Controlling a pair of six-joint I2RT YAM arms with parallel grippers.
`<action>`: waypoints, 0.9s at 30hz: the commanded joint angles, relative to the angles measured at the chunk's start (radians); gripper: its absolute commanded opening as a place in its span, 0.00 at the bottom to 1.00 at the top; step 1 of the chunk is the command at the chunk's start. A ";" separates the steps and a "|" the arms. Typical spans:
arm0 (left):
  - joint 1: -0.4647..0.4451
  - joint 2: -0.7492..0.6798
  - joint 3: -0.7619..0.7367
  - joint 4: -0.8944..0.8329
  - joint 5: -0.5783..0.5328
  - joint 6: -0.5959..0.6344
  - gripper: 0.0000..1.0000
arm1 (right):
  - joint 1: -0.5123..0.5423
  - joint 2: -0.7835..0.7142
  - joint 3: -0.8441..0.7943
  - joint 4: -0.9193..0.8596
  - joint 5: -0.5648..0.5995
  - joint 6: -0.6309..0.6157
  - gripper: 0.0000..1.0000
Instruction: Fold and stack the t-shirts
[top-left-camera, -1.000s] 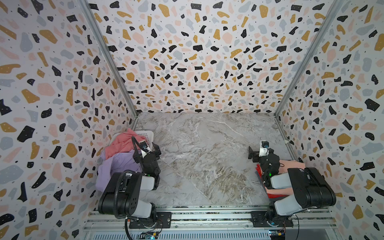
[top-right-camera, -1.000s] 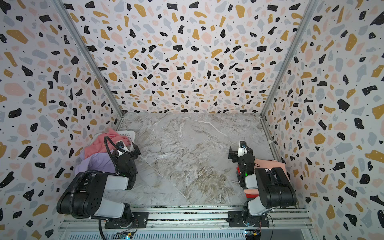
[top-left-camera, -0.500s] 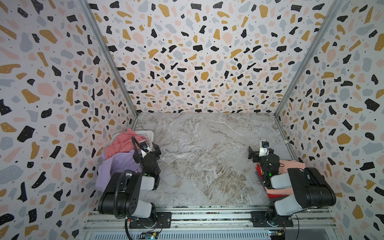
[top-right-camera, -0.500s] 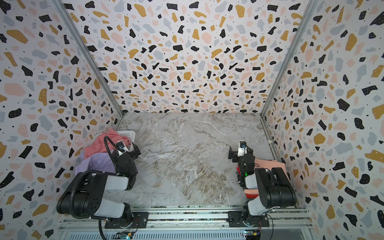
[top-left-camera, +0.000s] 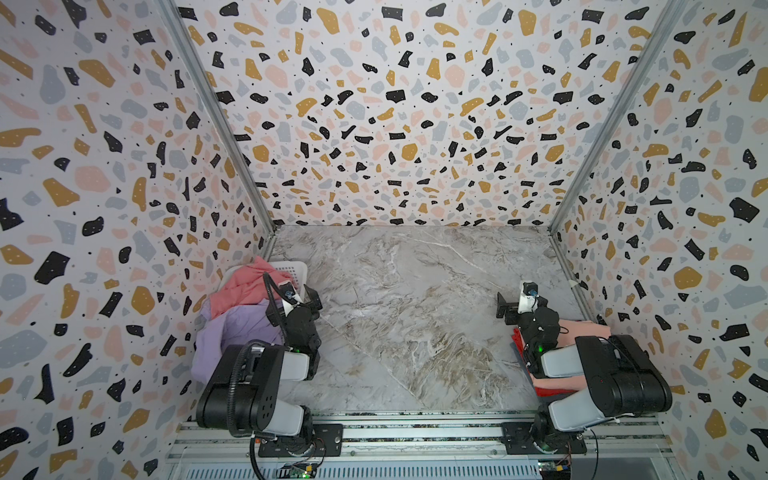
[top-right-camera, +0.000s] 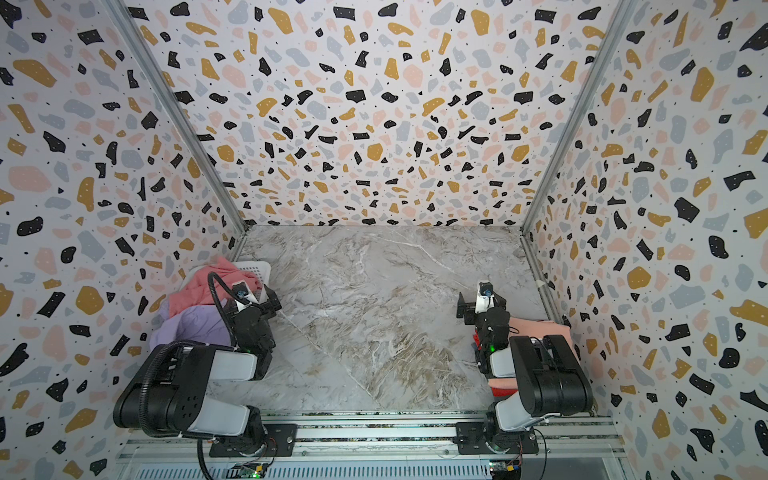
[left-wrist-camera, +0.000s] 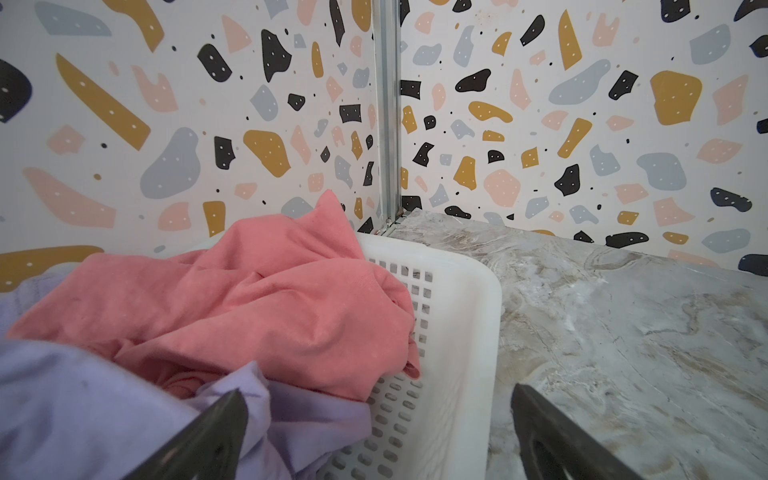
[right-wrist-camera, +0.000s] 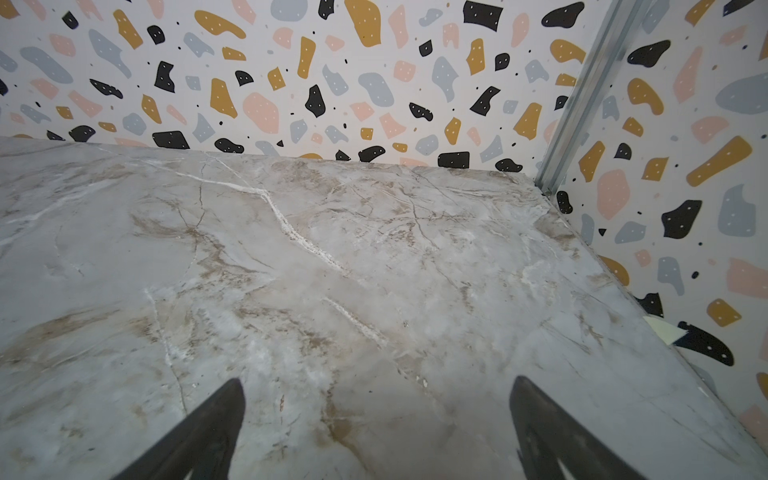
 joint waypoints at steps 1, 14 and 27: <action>-0.004 -0.075 0.097 -0.246 0.042 0.017 0.99 | 0.023 -0.113 0.084 -0.206 0.048 -0.014 0.99; -0.102 -0.213 0.751 -1.111 0.351 -0.484 0.99 | 0.185 -0.229 0.743 -0.983 -0.280 0.519 0.99; -0.176 -0.161 0.831 -1.090 0.489 -0.657 0.99 | 0.222 -0.115 0.807 -0.848 -0.428 0.663 0.99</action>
